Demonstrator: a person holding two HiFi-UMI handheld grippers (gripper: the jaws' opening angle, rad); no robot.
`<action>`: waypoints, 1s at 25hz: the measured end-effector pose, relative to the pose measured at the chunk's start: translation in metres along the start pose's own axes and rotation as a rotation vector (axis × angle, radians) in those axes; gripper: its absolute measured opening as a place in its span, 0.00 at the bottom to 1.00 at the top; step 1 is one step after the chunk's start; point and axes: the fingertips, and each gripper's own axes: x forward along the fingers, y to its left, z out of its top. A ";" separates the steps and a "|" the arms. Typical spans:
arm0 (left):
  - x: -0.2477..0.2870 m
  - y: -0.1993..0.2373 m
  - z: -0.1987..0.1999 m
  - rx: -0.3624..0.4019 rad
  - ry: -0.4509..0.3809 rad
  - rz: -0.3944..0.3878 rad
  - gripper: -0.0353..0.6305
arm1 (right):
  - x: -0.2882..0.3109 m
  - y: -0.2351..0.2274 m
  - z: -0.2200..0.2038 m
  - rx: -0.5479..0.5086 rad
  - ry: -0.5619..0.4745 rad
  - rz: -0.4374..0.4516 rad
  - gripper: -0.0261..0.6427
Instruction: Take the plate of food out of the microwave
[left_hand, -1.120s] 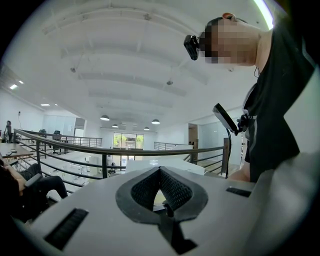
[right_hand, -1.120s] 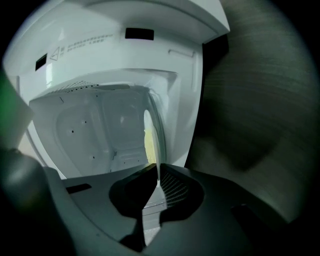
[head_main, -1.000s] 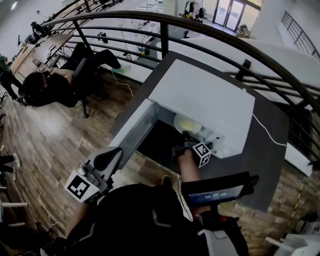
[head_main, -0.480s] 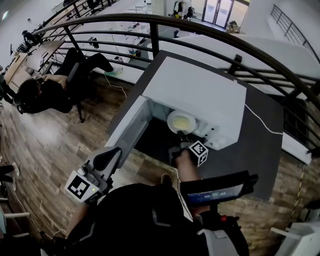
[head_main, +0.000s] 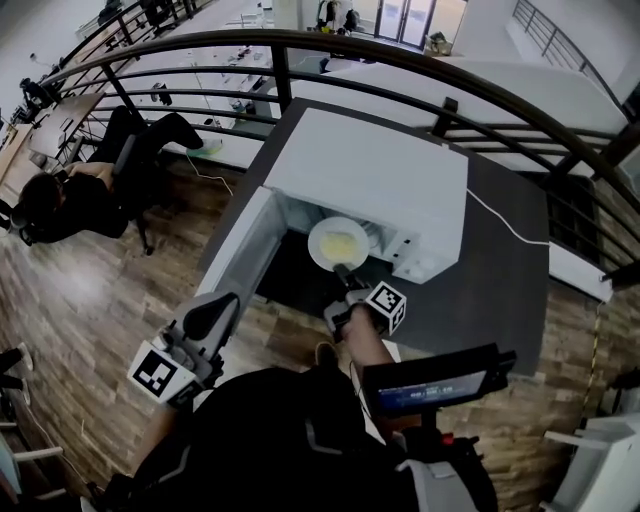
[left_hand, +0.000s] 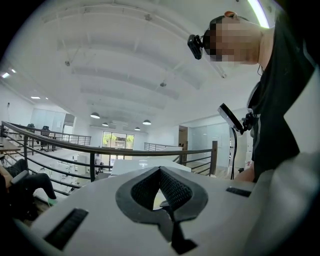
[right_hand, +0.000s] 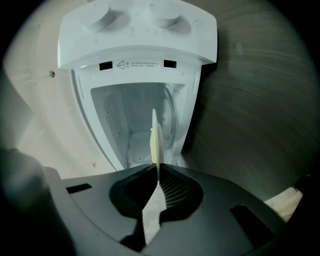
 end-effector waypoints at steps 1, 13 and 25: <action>0.001 0.000 0.000 0.000 -0.001 -0.006 0.06 | -0.003 0.003 -0.004 -0.007 0.013 -0.005 0.06; 0.006 0.002 0.001 -0.010 -0.008 -0.074 0.06 | -0.026 0.049 -0.044 -0.027 0.083 0.059 0.06; 0.009 0.002 -0.001 -0.020 -0.009 -0.137 0.06 | -0.039 0.071 -0.067 -0.041 0.102 0.114 0.06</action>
